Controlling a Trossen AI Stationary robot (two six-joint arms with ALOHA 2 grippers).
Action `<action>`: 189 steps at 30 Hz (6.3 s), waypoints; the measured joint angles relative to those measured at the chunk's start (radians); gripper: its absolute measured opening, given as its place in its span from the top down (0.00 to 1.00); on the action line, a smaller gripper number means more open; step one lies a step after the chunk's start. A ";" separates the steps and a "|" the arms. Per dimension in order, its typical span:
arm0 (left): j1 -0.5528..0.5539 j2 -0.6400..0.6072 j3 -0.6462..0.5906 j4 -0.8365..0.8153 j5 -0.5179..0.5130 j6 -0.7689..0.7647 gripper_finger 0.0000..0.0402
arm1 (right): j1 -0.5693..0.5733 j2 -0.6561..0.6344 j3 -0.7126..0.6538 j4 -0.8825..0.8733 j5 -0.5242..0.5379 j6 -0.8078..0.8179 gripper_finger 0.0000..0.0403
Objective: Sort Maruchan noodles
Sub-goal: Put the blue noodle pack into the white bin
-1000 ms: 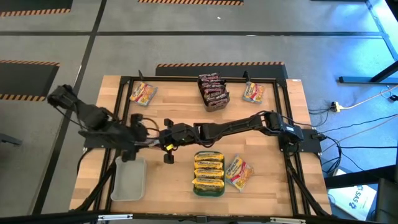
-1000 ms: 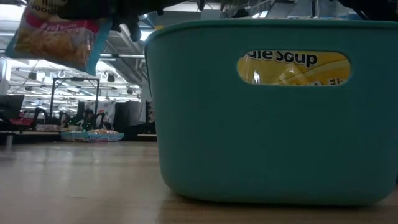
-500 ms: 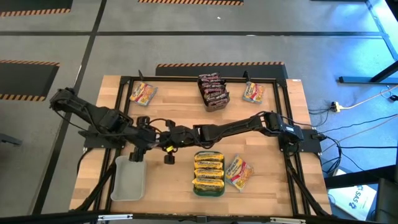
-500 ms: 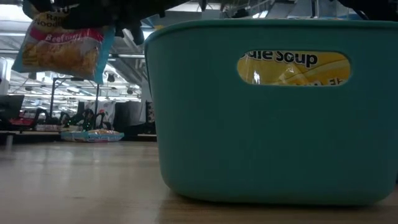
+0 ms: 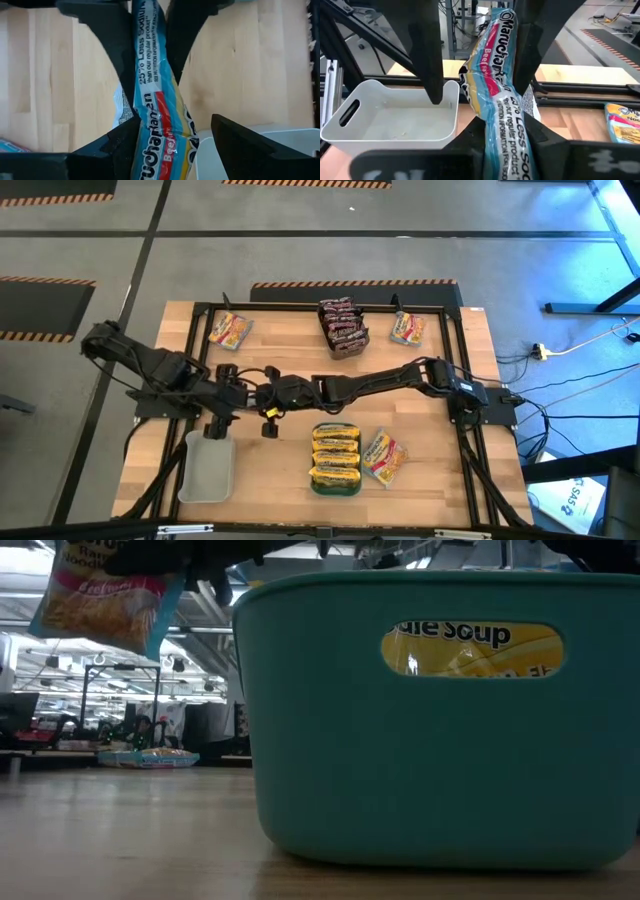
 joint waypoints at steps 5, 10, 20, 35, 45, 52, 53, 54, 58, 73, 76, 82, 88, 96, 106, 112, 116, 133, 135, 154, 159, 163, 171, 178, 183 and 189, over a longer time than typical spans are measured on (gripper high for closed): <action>0.000 0.032 0.000 -0.036 -0.005 -0.025 0.46 | 0.001 0.002 0.000 -0.015 -0.024 0.033 0.89; -0.007 0.066 0.000 -0.089 -0.008 -0.052 0.60 | 0.001 0.000 0.001 0.007 -0.090 0.043 0.87; -0.027 0.054 -0.001 -0.093 -0.015 -0.047 0.78 | 0.002 -0.023 0.000 -0.061 -0.098 0.027 0.65; -0.326 -0.117 -0.005 -0.296 0.067 -0.519 0.77 | 0.140 -0.148 -0.052 -0.539 -0.003 0.117 0.45; -0.630 -0.114 -0.189 -0.144 0.076 -0.862 0.77 | 0.140 -0.145 -0.098 -0.481 0.042 0.172 0.52; -0.678 -0.091 -0.281 -0.018 0.012 -0.912 0.77 | 0.124 -0.145 -0.097 -0.444 0.016 0.157 0.53; -0.677 -0.087 -0.295 -0.022 0.007 -0.914 0.77 | 0.119 -0.145 -0.097 -0.444 0.016 0.157 0.53; -0.677 -0.084 -0.308 -0.025 -0.003 -0.913 0.77 | 0.119 -0.145 -0.097 -0.445 0.016 0.157 0.53; -0.677 -0.079 -0.359 0.047 -0.034 -0.893 0.77 | 0.119 -0.145 -0.097 -0.445 0.016 0.157 0.53; -0.677 -0.080 -0.506 0.216 -0.131 -0.785 0.77 | 0.119 -0.145 -0.097 -0.430 0.016 0.157 0.53; -0.677 -0.080 -0.525 0.229 -0.151 -0.732 0.77 | 0.119 -0.145 -0.097 -0.429 0.015 0.157 0.53; -0.677 -0.080 -0.553 0.260 -0.212 -0.659 0.77 | 0.119 -0.145 -0.097 -0.418 0.015 0.157 0.53; -0.676 -0.080 -0.572 0.299 -0.270 -0.645 0.77 | 0.119 -0.145 -0.149 -0.298 -0.039 0.152 0.53; -0.676 -0.080 -0.618 0.385 -0.298 -0.571 0.77 | 0.120 -0.135 -0.265 -0.104 -0.046 0.162 0.53; -0.658 -0.080 -0.641 0.420 -0.305 -0.550 0.77 | 0.113 0.011 -0.264 0.055 -0.223 0.206 0.67; -0.620 -0.080 -0.641 0.426 -0.307 -0.545 0.77 | 0.103 0.085 -0.264 0.199 -0.226 0.155 0.92; -0.605 -0.080 -0.641 0.426 -0.295 -0.543 0.77 | 0.089 0.115 -0.264 0.279 -0.227 0.129 0.99; -0.605 -0.080 -0.641 0.444 -0.288 -0.494 0.77 | -0.005 0.132 -0.263 0.360 -0.083 0.126 0.94; -0.605 -0.080 -0.641 0.443 -0.288 -0.477 0.77 | -0.008 0.130 -0.263 0.327 -0.059 0.125 0.94; -0.580 -0.081 -0.641 0.445 -0.340 -0.220 0.77 | 0.098 0.163 -0.254 0.385 -0.242 0.077 0.94; -0.564 -0.080 -0.640 0.446 -0.329 -0.209 0.77 | 0.071 0.175 -0.232 0.360 -0.146 0.078 0.94; -0.564 -0.081 -0.640 0.438 -0.329 -0.210 0.77 | 0.043 0.176 -0.218 0.348 -0.154 0.077 0.94; -0.564 -0.081 -0.640 0.397 -0.320 -0.209 0.77 | -0.009 0.175 -0.214 0.290 -0.093 0.066 0.94; -0.564 -0.081 -0.640 0.363 -0.368 -0.202 0.77 | -0.022 0.175 -0.215 0.273 -0.128 0.027 0.94; -0.539 -0.081 -0.640 0.361 -0.408 -0.254 0.77 | -0.019 0.175 -0.215 0.272 -0.193 0.030 0.94; -0.505 -0.080 -0.640 0.361 -0.441 -0.286 0.74 | -0.002 0.175 -0.215 0.281 -0.251 0.055 0.94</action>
